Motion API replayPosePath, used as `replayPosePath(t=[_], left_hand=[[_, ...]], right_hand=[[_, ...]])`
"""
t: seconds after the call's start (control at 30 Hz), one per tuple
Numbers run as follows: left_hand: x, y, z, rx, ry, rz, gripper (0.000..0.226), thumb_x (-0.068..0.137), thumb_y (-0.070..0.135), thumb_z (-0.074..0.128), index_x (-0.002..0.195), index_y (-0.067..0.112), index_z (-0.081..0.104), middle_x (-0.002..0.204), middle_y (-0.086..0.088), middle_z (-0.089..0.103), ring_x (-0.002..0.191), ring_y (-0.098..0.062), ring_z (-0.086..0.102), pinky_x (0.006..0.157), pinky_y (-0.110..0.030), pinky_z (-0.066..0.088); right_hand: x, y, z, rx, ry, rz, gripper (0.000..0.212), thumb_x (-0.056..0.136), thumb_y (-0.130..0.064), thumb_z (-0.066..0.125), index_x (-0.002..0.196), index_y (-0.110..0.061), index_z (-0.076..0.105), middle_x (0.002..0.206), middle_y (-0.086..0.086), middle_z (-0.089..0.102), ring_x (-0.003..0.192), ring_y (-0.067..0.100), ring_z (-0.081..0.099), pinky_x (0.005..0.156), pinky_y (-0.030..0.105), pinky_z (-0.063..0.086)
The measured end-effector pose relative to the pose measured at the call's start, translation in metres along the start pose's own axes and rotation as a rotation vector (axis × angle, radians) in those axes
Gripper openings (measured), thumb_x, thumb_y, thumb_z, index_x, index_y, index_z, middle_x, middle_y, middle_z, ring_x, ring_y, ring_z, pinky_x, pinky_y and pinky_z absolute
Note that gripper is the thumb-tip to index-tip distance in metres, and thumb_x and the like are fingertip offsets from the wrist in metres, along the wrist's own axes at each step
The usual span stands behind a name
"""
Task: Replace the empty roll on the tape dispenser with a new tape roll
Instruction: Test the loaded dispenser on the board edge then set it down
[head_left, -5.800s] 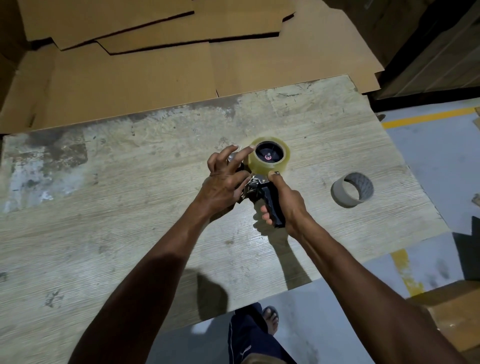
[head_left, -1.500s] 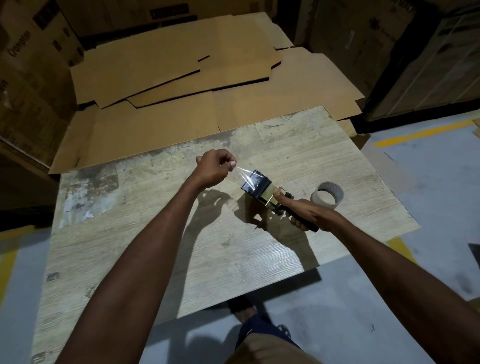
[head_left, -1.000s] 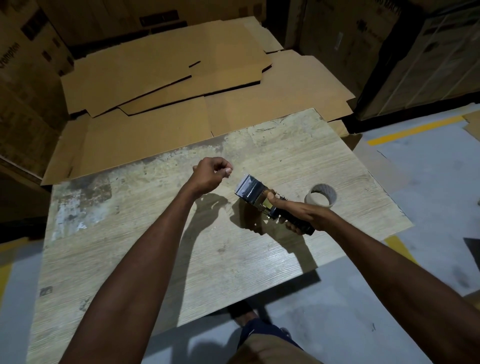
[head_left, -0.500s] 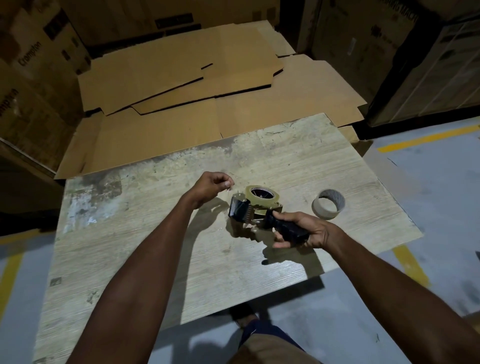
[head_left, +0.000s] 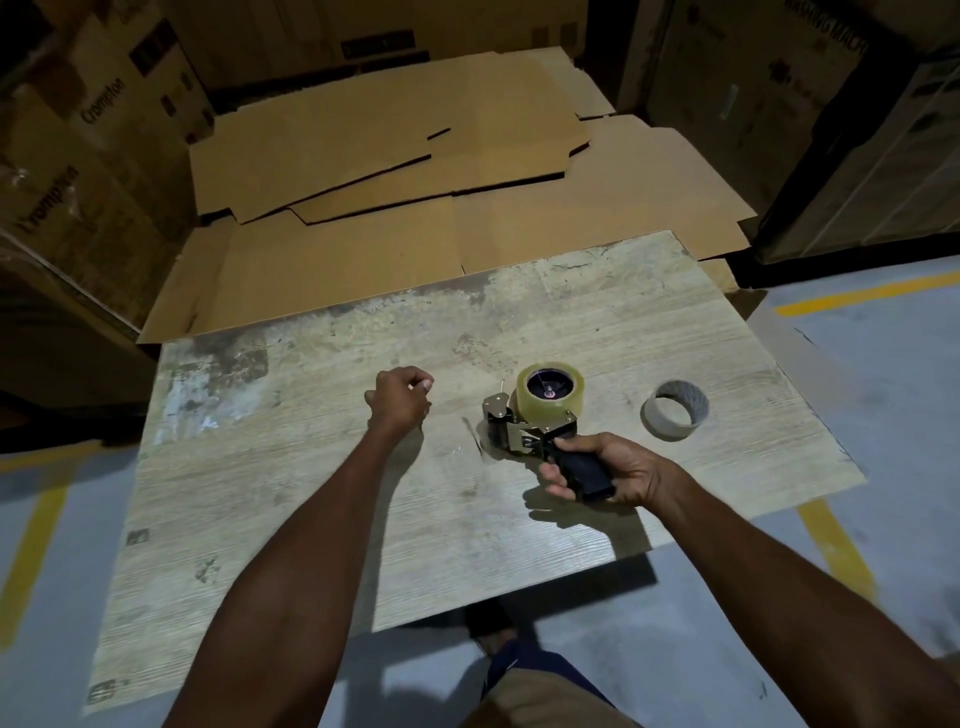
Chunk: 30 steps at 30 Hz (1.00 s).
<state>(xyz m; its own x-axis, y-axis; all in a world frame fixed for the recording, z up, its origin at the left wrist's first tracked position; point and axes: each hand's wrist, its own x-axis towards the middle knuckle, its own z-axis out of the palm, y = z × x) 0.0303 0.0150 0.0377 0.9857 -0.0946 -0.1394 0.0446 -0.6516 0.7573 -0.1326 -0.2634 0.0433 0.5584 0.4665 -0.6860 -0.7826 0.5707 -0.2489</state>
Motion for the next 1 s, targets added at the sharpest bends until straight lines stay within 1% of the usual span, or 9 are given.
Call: replayPosePath(t=[0.13,0.33,0.4,0.53,0.63,0.7,0.8,0.9,1.0], left_hand=[[-0.001,-0.008,-0.008,0.038,0.016,-0.038,0.011,0.096,0.022,0.069,0.087,0.022,0.076,0.097,0.005,0.075,0.102,-0.019,0.065,0.106,-0.049,0.037],[0.000,-0.031,-0.012,-0.010,-0.136,-0.055,0.010,0.078,0.051,0.070,0.079,0.042,0.072,0.088,0.014,0.074,0.092,-0.018,0.073,0.099,-0.057,0.050],[0.000,-0.037,-0.010,-0.025,-0.164,-0.061,0.009,0.074,0.053,0.070,0.080,0.047,0.073,0.086,0.015,0.075,0.091,-0.018,0.074,0.096,-0.055,0.053],[-0.035,-0.003,-0.024,-0.028,-0.165,-0.069,0.007,0.091,0.031,0.075,0.086,0.028,0.076,0.090,0.007,0.075,0.081,-0.010,0.070,0.086,-0.037,0.054],[-0.046,0.000,-0.030,-0.021,-0.168,-0.055,0.013,0.095,0.025,0.073,0.096,0.012,0.077,0.094,-0.001,0.074,0.086,-0.014,0.067,0.071,-0.025,0.051],[-0.054,0.004,-0.036,-0.018,-0.174,-0.039,0.018,0.097,0.022,0.071,0.100,0.005,0.076,0.090,-0.003,0.071,0.081,-0.013,0.063,0.067,-0.023,0.046],[-0.066,0.013,-0.043,-0.043,-0.178,-0.029,0.022,0.099,0.021,0.069,0.100,0.000,0.074,0.080,0.005,0.065,0.072,-0.007,0.057,0.068,-0.025,0.042],[-0.075,0.023,-0.051,-0.054,-0.199,-0.019,0.021,0.100,0.023,0.067,0.097,0.002,0.073,0.078,0.009,0.062,0.067,-0.005,0.054,0.065,-0.025,0.041],[-0.082,0.030,-0.057,-0.056,-0.228,-0.007,0.023,0.101,0.026,0.066,0.096,0.004,0.072,0.085,0.001,0.066,0.073,-0.013,0.058,0.072,-0.030,0.044]], right_hand=[[0.003,-0.005,-0.004,-0.035,0.015,0.052,0.023,0.099,-0.010,0.056,0.109,0.009,0.063,0.098,0.022,0.063,0.086,0.031,0.070,0.087,0.050,0.062],[0.008,0.001,-0.005,-0.035,0.018,0.088,0.026,0.091,-0.007,0.044,0.106,0.006,0.061,0.094,0.020,0.065,0.084,0.032,0.071,0.081,0.045,0.064],[0.008,0.006,-0.008,0.002,0.042,0.051,0.038,0.091,-0.015,0.046,0.110,0.010,0.066,0.090,0.019,0.071,0.074,0.028,0.073,0.072,0.039,0.063],[0.006,0.014,-0.012,0.150,-0.008,0.021,0.079,0.090,-0.055,0.051,0.124,0.015,0.062,0.094,0.019,0.069,0.065,0.023,0.064,0.061,0.031,0.054],[0.006,0.014,-0.016,0.151,0.020,0.040,0.097,0.092,-0.073,0.040,0.127,0.016,0.059,0.079,0.016,0.063,0.057,0.023,0.059,0.053,0.031,0.053],[0.005,0.015,-0.016,0.099,0.060,0.043,0.092,0.100,-0.071,0.031,0.112,0.014,0.065,0.071,0.011,0.057,0.052,0.020,0.056,0.048,0.028,0.051],[-0.006,0.025,-0.009,0.179,0.026,0.005,0.067,0.104,-0.053,0.042,0.095,0.009,0.067,0.069,0.009,0.060,0.050,0.018,0.058,0.046,0.028,0.051],[-0.021,0.037,-0.004,0.322,-0.085,-0.052,0.045,0.096,-0.038,0.056,0.101,0.007,0.064,0.075,0.011,0.062,0.059,0.022,0.062,0.054,0.033,0.056],[-0.031,0.047,-0.007,0.432,-0.164,-0.074,0.045,0.096,-0.038,0.054,0.107,0.005,0.060,0.084,0.013,0.060,0.068,0.025,0.061,0.064,0.038,0.057]])
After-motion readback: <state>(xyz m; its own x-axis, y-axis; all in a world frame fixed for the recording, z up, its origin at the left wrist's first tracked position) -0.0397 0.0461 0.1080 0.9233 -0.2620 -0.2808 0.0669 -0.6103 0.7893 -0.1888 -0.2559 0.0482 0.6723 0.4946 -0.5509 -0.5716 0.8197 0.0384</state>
